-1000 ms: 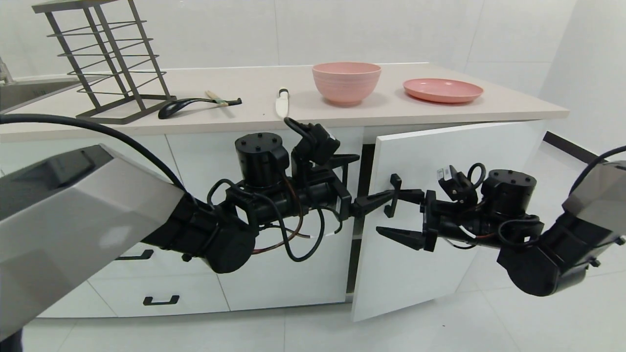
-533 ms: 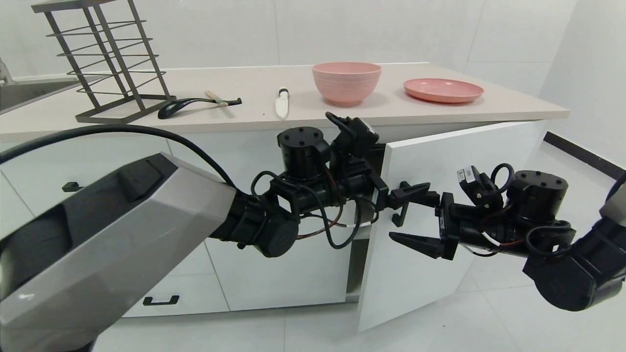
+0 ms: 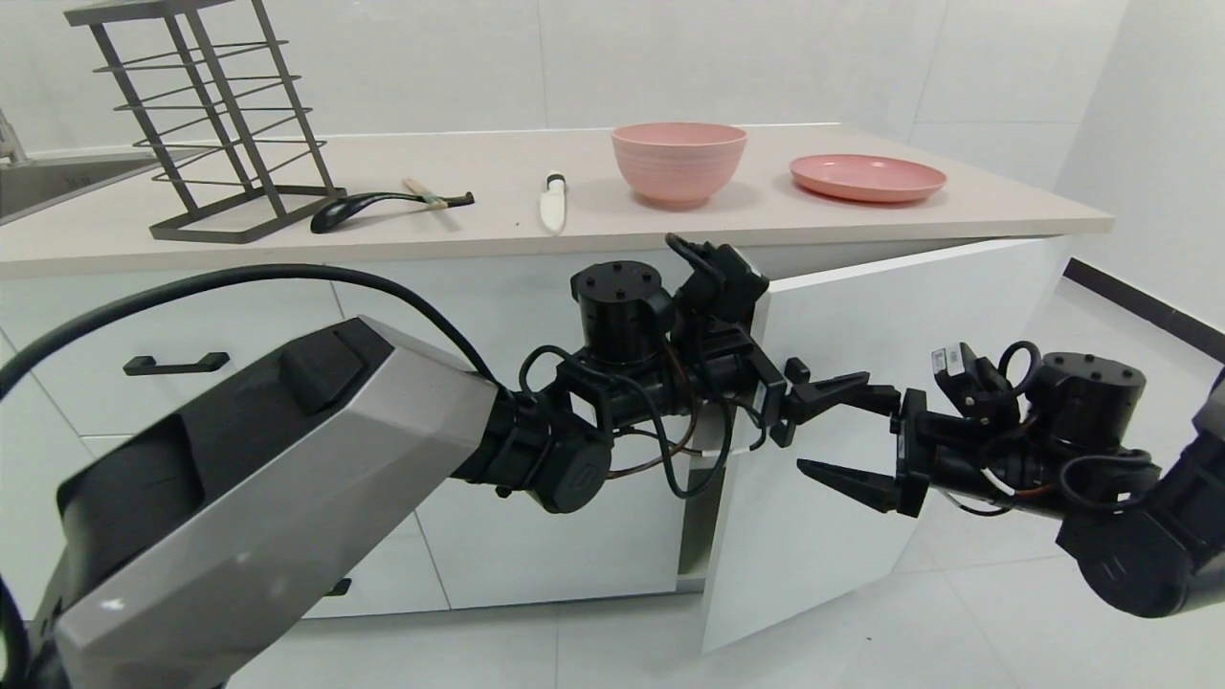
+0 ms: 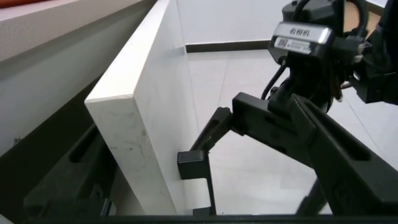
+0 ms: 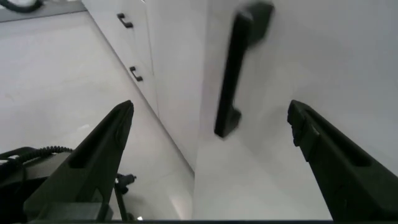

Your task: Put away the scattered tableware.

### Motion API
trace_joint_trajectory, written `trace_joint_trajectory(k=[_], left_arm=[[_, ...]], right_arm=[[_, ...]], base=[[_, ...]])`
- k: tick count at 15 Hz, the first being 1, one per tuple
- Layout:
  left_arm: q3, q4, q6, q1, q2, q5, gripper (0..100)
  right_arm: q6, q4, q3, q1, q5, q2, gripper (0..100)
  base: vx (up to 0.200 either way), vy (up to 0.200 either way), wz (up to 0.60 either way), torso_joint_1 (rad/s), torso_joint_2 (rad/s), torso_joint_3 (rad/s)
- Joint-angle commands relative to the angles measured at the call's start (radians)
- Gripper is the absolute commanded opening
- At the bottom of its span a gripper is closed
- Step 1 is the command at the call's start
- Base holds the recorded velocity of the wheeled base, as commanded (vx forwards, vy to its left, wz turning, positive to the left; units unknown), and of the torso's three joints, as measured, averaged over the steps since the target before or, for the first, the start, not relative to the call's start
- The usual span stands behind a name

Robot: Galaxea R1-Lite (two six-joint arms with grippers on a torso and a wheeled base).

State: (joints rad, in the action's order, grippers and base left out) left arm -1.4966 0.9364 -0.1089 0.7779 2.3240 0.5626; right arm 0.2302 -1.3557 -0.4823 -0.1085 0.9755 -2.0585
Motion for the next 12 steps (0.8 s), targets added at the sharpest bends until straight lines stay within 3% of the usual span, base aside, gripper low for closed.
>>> trace_joint_trajectory(k=[1, 3, 4, 6, 8, 12], left_arm=[[0.004, -0.002, 0.0, -0.003, -0.006, -0.004, 100], [0.004, -0.005, -0.002, -0.002, -0.005, -0.012, 100], [0.01, -0.004, -0.008, 0.004, -0.003, -0.104, 100], [0.022, 0.001, -0.009, 0.006, -0.003, -0.159, 100], [0.029, -0.002, -0.011, 0.001, -0.003, -0.167, 100], [0.101, 0.009, -0.034, 0.018, -0.006, -0.165, 100]], right_arm=[[0.012, 0.004, 0.06, 0.052, -0.001, -0.017, 100], [0.027, -0.009, 0.126, 0.079, -0.001, 0.046, 100], [0.031, -0.011, 0.209, 0.087, -0.006, 0.149, 100], [0.031, -0.011, 0.301, 0.087, -0.014, 0.288, 100], [0.031, -0.009, 0.427, 0.087, -0.037, 0.535, 100], [0.031, -0.009, 0.447, 0.142, -0.072, 0.706, 100]], base=[[0.0, 0.0, 0.0, 0.0, 0.0, 0.0], [0.0, 0.0, 0.0, 0.0, 0.0, 0.0], [0.0, 0.0, 0.0, 0.0, 0.0, 0.0], [0.0, 0.0, 0.0, 0.0, 0.0, 0.0], [0.0, 0.0, 0.0, 0.0, 0.0, 0.0], [0.0, 0.0, 0.0, 0.0, 0.0, 0.0]])
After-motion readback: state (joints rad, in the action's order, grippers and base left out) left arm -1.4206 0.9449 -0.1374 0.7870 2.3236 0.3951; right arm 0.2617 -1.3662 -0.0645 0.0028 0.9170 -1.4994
